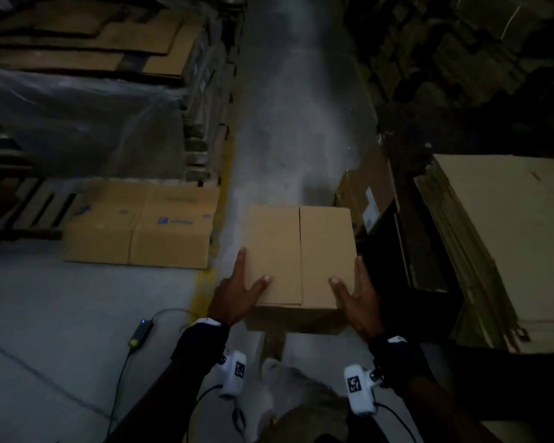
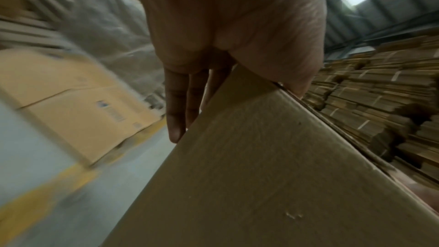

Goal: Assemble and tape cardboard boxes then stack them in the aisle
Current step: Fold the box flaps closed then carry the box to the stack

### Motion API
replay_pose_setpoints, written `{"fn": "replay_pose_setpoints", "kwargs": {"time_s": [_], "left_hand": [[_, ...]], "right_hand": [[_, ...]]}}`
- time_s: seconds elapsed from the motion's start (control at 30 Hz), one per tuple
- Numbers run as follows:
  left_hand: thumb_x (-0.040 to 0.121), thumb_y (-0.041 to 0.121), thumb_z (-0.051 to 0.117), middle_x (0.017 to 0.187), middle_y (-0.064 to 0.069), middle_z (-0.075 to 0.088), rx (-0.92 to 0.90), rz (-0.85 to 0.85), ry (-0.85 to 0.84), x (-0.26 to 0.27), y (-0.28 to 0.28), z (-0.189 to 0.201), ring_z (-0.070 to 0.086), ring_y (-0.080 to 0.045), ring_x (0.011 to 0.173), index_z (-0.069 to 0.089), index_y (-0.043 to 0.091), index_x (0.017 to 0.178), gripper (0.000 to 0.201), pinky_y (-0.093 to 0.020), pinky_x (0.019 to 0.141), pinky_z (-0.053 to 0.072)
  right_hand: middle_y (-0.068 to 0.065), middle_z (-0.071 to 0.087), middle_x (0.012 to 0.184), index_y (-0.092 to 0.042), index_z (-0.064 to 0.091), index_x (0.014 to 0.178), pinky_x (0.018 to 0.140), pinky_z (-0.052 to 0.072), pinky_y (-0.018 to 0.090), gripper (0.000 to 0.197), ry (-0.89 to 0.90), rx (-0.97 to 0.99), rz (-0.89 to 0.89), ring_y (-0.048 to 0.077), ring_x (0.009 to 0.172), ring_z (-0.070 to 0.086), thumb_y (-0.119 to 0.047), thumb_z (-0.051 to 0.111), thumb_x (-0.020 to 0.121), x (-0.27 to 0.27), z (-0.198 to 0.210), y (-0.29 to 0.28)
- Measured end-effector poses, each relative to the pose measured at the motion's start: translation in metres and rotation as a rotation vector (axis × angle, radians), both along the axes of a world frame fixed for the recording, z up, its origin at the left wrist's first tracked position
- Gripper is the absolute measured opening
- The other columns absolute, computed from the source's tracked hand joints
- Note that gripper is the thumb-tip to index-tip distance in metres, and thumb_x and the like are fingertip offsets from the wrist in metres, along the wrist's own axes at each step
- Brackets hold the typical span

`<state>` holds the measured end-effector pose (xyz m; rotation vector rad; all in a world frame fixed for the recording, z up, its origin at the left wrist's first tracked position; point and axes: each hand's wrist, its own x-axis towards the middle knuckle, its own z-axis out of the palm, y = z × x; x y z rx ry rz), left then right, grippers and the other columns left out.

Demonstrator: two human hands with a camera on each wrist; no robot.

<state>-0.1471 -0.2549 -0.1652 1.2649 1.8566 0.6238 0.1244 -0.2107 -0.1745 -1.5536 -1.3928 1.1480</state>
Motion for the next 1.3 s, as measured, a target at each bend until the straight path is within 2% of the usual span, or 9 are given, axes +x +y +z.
{"fn": "replay_pose_setpoints", "kwargs": {"time_s": [0.1, 0.3, 0.63, 0.7, 0.8, 0.93, 1.07, 1.2, 1.3], "left_hand": [[0.083, 0.083, 0.048, 0.161, -0.006, 0.036, 0.015, -0.027, 0.013, -0.014, 0.060, 0.006, 0.044, -0.036, 0.140, -0.006, 0.049, 0.156, 0.097, -0.045, 0.112, 0.040], [0.090, 0.071, 0.051, 0.156, -0.012, 0.042, 0.005, -0.087, 0.090, -0.040, 0.190, 0.049, 0.048, -0.037, 0.136, -0.005, 0.038, 0.160, 0.096, -0.041, 0.106, 0.043], [0.083, 0.081, 0.051, 0.158, -0.012, 0.039, 0.103, -0.209, 0.078, -0.070, 0.413, 0.086, 0.044, -0.034, 0.140, -0.007, 0.045, 0.157, 0.101, -0.041, 0.111, 0.039], [0.076, 0.090, 0.048, 0.159, -0.011, 0.038, 0.131, -0.232, 0.069, -0.074, 0.467, 0.088, 0.043, -0.033, 0.141, -0.003, 0.049, 0.156, 0.104, -0.043, 0.113, 0.039], [0.069, 0.096, 0.045, 0.156, -0.010, 0.041, 0.149, -0.279, 0.059, -0.076, 0.555, 0.091, 0.044, -0.032, 0.139, 0.003, 0.052, 0.155, 0.105, -0.046, 0.113, 0.039], [0.082, 0.083, 0.050, 0.159, -0.006, 0.038, 0.157, -0.385, 0.048, -0.066, 0.654, 0.115, 0.040, -0.032, 0.141, 0.006, 0.044, 0.158, 0.095, -0.044, 0.113, 0.036], [0.085, 0.081, 0.047, 0.160, -0.008, 0.035, 0.164, -0.533, 0.039, -0.039, 0.741, 0.133, 0.037, -0.033, 0.142, 0.003, 0.045, 0.158, 0.093, -0.047, 0.112, 0.035], [0.085, 0.077, 0.048, 0.159, -0.007, 0.036, 0.187, -0.654, 0.017, 0.005, 0.815, 0.145, 0.037, -0.032, 0.142, 0.003, 0.044, 0.158, 0.092, -0.046, 0.112, 0.034], [0.084, 0.077, 0.049, 0.158, -0.008, 0.037, 0.194, -0.760, 0.013, 0.051, 0.867, 0.146, 0.039, -0.033, 0.141, 0.001, 0.043, 0.159, 0.095, -0.045, 0.111, 0.036]], "right_hand": [[-0.001, 0.024, 0.166, -0.019, 0.018, 0.162, 0.124, 0.023, 0.036, 0.081, 0.004, 0.016, -0.006, 0.014, 0.152, 0.025, -0.028, 0.067, 0.097, -0.013, 0.002, 0.053], [-0.008, 0.019, 0.165, -0.019, 0.016, 0.162, 0.121, 0.018, 0.026, 0.083, 0.007, 0.042, -0.009, 0.005, 0.148, 0.017, -0.033, 0.067, 0.097, -0.031, 0.027, 0.175], [-0.020, 0.024, 0.159, -0.029, 0.016, 0.162, 0.124, 0.025, 0.037, 0.092, 0.042, 0.101, -0.197, 0.003, 0.149, 0.025, -0.050, 0.071, 0.090, -0.054, 0.062, 0.369], [-0.022, 0.020, 0.154, -0.026, 0.016, 0.162, 0.123, 0.021, 0.029, 0.088, -0.002, 0.136, -0.256, -0.002, 0.145, 0.020, -0.046, 0.068, 0.094, -0.059, 0.068, 0.410], [-0.018, 0.014, 0.156, -0.017, 0.012, 0.163, 0.117, 0.011, 0.018, 0.083, -0.082, 0.154, -0.309, -0.003, 0.142, 0.012, -0.034, 0.063, 0.100, -0.066, 0.077, 0.472], [-0.005, 0.016, 0.168, -0.019, 0.011, 0.163, 0.125, 0.017, 0.029, 0.088, -0.111, 0.138, -0.431, 0.008, 0.152, 0.016, -0.042, 0.064, 0.097, -0.064, 0.092, 0.539], [-0.019, 0.019, 0.156, -0.021, 0.014, 0.163, 0.101, 0.017, -0.004, 0.085, -0.036, 0.128, -0.584, -0.002, 0.143, 0.019, -0.037, 0.065, 0.097, -0.048, 0.100, 0.595], [-0.025, 0.024, 0.155, -0.038, 0.013, 0.160, 0.120, 0.034, 0.035, 0.101, -0.049, 0.161, -0.752, 0.004, 0.146, 0.029, -0.071, 0.066, 0.081, -0.027, 0.107, 0.637], [-0.017, 0.037, 0.156, -0.038, 0.015, 0.160, 0.118, 0.037, 0.041, 0.098, -0.070, 0.177, -0.825, 0.008, 0.138, 0.043, -0.068, 0.067, 0.082, 0.001, 0.109, 0.664]]}}
